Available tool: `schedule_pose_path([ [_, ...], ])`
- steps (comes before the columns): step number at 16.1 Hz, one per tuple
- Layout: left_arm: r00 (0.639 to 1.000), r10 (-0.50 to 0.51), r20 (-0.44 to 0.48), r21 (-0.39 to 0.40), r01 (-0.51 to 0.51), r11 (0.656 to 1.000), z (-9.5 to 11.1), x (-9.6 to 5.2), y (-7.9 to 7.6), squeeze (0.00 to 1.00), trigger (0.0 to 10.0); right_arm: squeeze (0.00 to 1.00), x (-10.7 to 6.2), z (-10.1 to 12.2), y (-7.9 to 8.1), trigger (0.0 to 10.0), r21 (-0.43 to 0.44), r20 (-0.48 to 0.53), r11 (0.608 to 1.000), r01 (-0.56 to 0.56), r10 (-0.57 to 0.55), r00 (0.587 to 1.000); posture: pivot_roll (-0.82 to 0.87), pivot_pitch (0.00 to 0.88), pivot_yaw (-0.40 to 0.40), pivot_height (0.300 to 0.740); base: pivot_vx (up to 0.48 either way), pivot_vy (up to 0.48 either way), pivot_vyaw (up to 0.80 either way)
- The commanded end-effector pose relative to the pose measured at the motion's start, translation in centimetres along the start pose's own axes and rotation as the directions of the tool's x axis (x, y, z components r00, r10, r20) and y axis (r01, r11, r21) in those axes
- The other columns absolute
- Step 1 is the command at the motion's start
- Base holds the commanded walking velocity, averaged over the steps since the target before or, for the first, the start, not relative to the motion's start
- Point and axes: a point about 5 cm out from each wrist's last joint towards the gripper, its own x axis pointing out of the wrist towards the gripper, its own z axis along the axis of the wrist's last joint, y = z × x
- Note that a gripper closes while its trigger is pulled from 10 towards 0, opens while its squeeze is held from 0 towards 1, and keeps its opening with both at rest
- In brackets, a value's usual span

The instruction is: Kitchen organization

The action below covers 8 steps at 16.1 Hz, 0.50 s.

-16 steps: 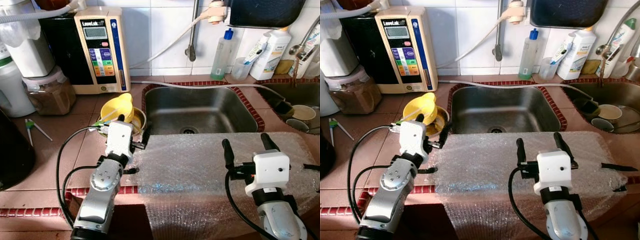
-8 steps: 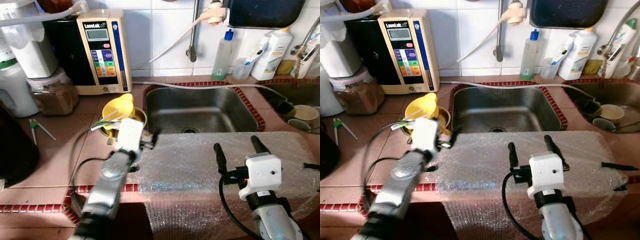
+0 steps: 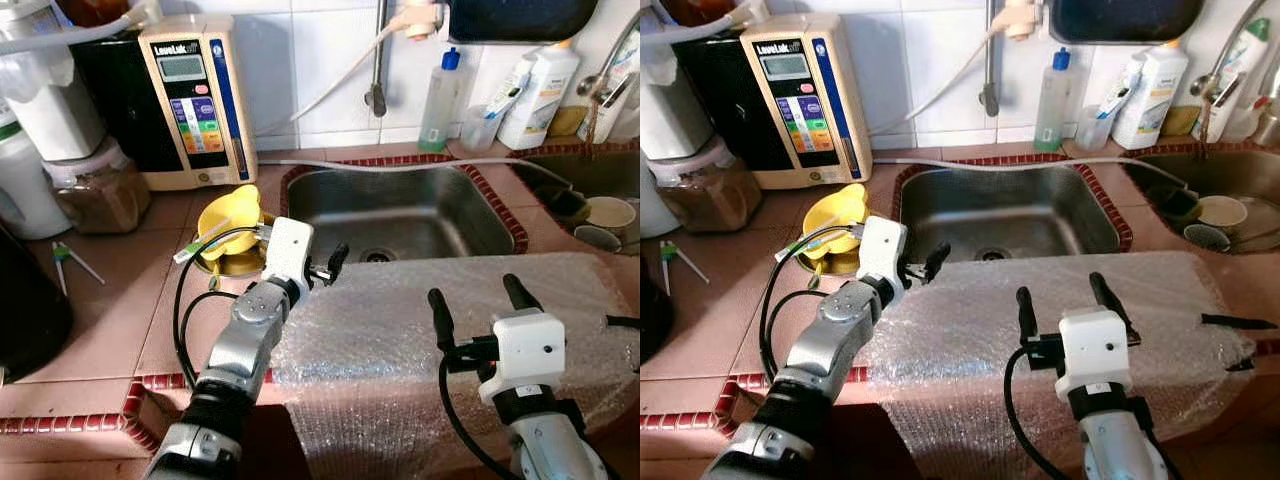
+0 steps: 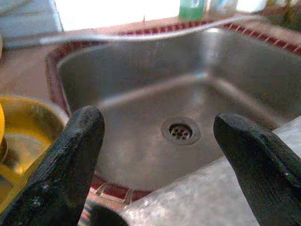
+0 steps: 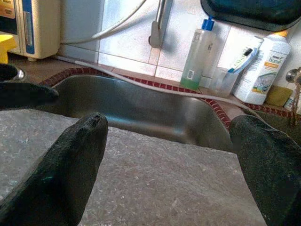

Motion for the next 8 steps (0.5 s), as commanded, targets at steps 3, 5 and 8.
schedule_pose_path([
  [3, 0.998, 0.049, -0.026, -0.022, -0.050, 0.999, 0.8, 0.8, 1.0, 0.00, 10.0, 0.00, 0.0, 0.4, 0.1, 10.0, 0.001, 0.015, 1.000, -0.003, 0.003, 1.000, -0.03, 0.022, 0.071, 0.740, 0.000, 0.000, 0.00],
  [5, 0.995, 0.099, -0.018, -0.006, -0.099, 0.995, 1.3, 1.1, 1.6, 0.00, 10.0, 0.00, 0.1, 0.5, 0.1, 10.0, -0.001, 0.017, 1.000, -0.004, 0.004, 1.000, -0.03, 0.021, 0.070, 0.740, 0.000, 0.000, 0.00],
  [8, 0.986, 0.156, -0.057, 0.023, -0.155, 0.988, 0.7, 1.4, 2.3, 0.00, 10.0, 0.00, 0.1, 0.5, 0.1, 10.0, -0.003, 0.018, 1.000, -0.007, 0.007, 1.000, -0.03, 0.020, 0.070, 0.740, 0.000, 0.000, 0.00],
])
